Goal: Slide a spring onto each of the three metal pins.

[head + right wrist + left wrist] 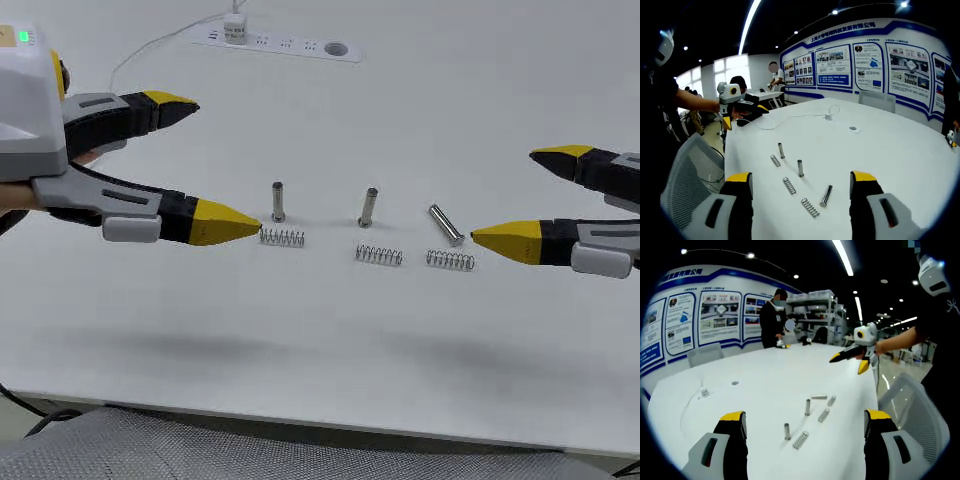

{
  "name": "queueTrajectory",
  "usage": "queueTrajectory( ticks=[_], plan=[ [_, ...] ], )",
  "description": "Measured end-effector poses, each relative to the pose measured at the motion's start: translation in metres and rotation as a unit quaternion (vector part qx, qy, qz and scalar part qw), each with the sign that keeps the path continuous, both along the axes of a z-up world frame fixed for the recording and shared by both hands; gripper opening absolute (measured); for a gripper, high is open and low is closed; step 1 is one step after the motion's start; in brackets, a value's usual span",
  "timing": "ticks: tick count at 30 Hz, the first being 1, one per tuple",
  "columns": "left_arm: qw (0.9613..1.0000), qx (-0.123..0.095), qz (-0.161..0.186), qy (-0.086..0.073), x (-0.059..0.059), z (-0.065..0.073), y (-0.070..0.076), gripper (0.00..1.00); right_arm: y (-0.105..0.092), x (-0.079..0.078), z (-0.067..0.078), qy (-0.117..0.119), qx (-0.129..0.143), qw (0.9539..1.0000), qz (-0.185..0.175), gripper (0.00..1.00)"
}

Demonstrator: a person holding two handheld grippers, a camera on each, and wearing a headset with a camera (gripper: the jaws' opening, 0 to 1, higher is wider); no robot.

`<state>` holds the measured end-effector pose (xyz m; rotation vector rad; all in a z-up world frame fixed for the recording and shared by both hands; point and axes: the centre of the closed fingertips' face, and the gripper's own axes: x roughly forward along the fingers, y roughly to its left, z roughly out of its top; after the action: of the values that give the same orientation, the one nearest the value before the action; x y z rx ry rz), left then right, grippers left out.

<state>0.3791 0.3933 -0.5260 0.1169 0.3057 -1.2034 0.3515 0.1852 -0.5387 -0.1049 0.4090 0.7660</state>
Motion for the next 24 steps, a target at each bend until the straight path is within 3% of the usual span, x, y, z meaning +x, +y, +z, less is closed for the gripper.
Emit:
queueTrajectory(
  ticks=[11, 15, 24],
  plan=[
    [0.9999, -0.002, 0.006, 0.014, 0.001, -0.009, 0.002, 0.99, 0.004, 0.019, -0.016, 0.018, 0.003, 0.9998, -0.008, 0.76],
    [0.9999, 0.0, 0.008, 0.006, 0.003, -0.01, 0.003, 0.97, 0.002, 0.025, -0.021, 0.024, -0.005, 0.9997, -0.007, 0.74],
    [0.9999, 0.002, 0.013, 0.01, 0.004, -0.014, 0.003, 0.97, -0.002, 0.031, -0.034, 0.04, -0.014, 0.999, -0.016, 0.68]
  ],
)
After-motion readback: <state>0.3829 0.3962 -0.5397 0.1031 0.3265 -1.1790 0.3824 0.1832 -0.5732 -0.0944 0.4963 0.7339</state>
